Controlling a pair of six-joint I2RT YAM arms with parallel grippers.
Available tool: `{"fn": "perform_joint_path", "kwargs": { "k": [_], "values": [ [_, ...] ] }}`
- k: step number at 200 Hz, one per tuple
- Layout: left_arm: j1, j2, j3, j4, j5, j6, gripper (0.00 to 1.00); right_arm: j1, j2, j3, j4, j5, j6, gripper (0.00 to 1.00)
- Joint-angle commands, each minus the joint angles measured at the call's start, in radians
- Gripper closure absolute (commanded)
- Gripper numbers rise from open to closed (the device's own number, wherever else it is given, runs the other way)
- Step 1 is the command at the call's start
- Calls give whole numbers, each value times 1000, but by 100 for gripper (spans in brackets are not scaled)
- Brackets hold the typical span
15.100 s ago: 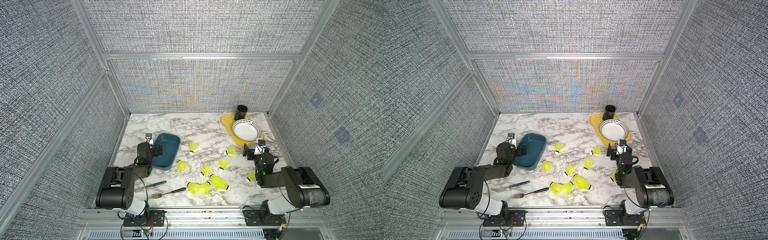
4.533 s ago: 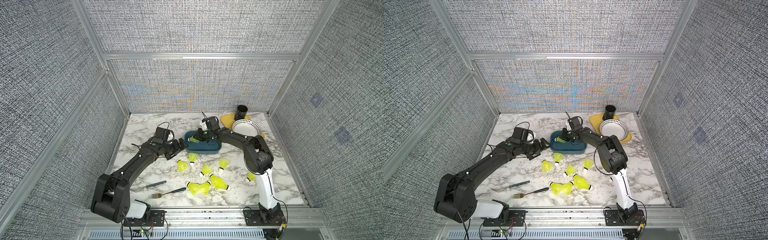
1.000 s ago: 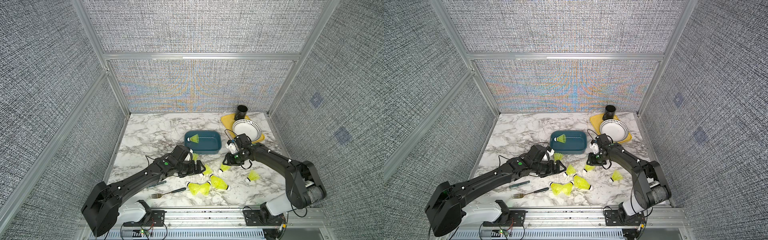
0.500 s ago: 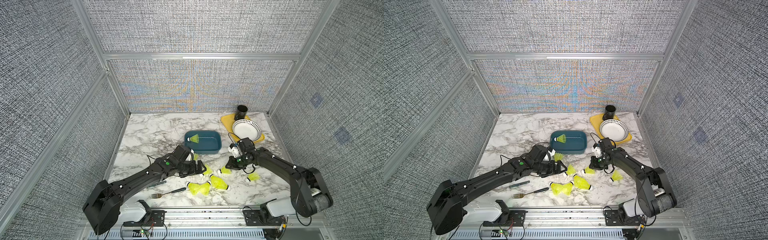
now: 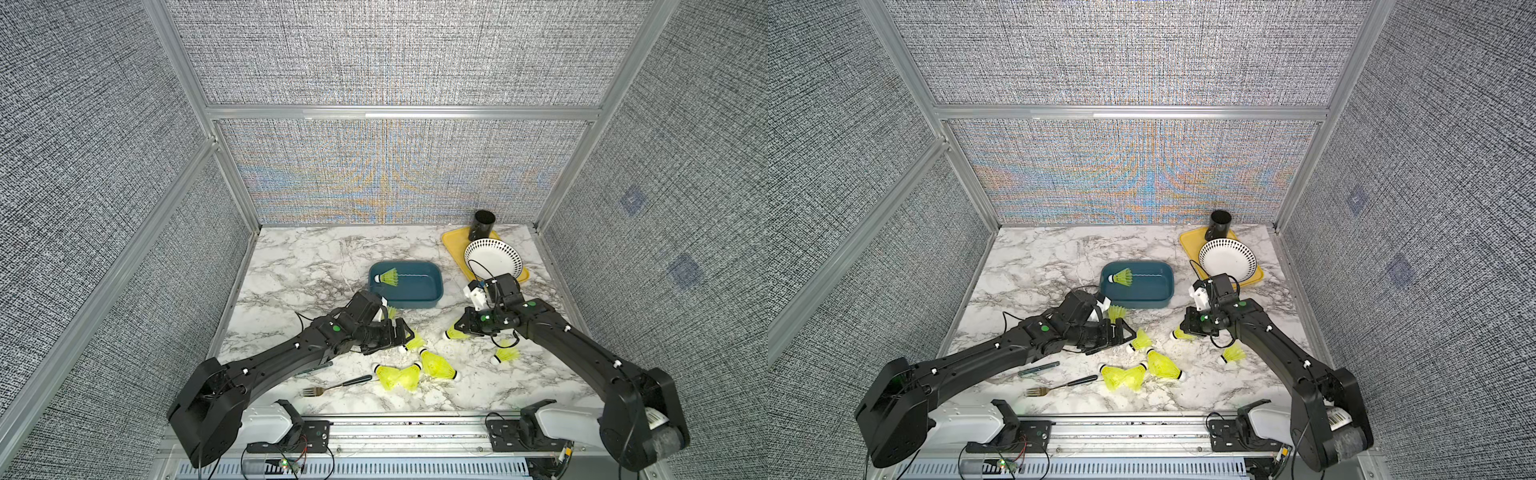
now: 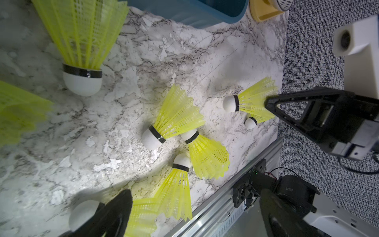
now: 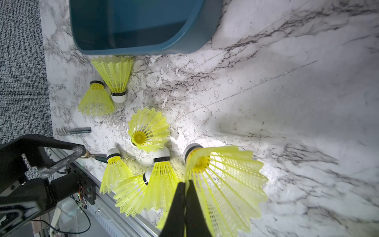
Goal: Put the shuttlecocks into the storage box
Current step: Pick up the shuttlecock at the center of the board, then place the shuttlecock in the storage box.
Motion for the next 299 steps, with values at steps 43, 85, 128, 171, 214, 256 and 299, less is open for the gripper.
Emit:
{"fn": "perform_joint_path", "kwargs": {
  "k": [43, 85, 128, 171, 214, 256, 299],
  "values": [
    [47, 4, 72, 12, -37, -33, 0, 17, -10, 128, 6, -64, 73, 100],
    [174, -11, 88, 7, 3, -26, 0, 87, 138, 246, 161, -83, 154, 100],
    [290, -18, 113, -37, 18, 3, 0, 154, 324, 370, 354, -58, 265, 100],
    [357, 2, 113, -51, 22, 34, 0, 210, 496, 487, 431, -42, 323, 100],
    [420, 25, 109, -49, 42, 64, 0, 262, 589, 501, 531, -1, 403, 100],
    [476, 48, 106, -32, 73, 79, 0, 275, 654, 479, 601, 13, 451, 100],
    [484, 68, 128, -29, 91, 87, 0, 275, 707, 511, 606, 27, 453, 100]
  ]
}}
